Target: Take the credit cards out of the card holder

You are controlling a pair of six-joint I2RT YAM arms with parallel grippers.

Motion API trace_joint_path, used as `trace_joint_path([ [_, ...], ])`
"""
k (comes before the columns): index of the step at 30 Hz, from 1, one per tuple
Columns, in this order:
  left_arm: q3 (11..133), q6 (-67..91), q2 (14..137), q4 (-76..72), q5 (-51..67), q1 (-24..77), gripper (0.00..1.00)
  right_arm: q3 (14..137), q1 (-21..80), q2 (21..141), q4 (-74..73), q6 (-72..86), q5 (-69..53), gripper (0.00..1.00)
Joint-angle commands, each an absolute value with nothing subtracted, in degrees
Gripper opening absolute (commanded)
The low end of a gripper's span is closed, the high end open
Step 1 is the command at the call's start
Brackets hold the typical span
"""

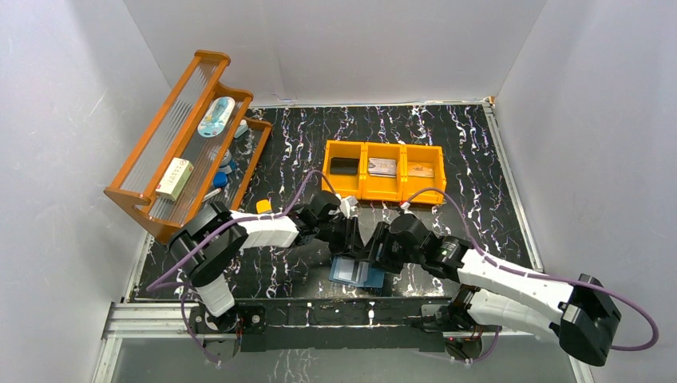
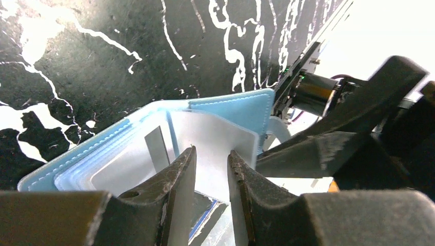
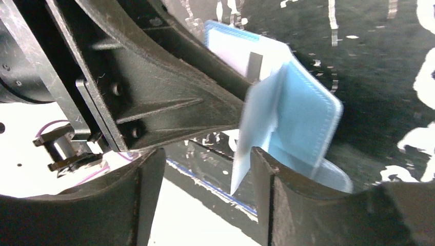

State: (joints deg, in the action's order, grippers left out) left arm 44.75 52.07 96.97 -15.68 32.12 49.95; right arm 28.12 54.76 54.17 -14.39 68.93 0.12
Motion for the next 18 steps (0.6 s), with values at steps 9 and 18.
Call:
trace_joint_path([
  [9,49.52,49.37,102.11,-11.24,34.20,53.91,0.29,32.72,54.18,46.73,-21.53,70.60,9.70,0.27],
  [18,50.15,46.13,96.45,-0.24,22.77,54.01,0.31,32.42,54.21,53.59,-20.51,70.99,8.47,0.25],
])
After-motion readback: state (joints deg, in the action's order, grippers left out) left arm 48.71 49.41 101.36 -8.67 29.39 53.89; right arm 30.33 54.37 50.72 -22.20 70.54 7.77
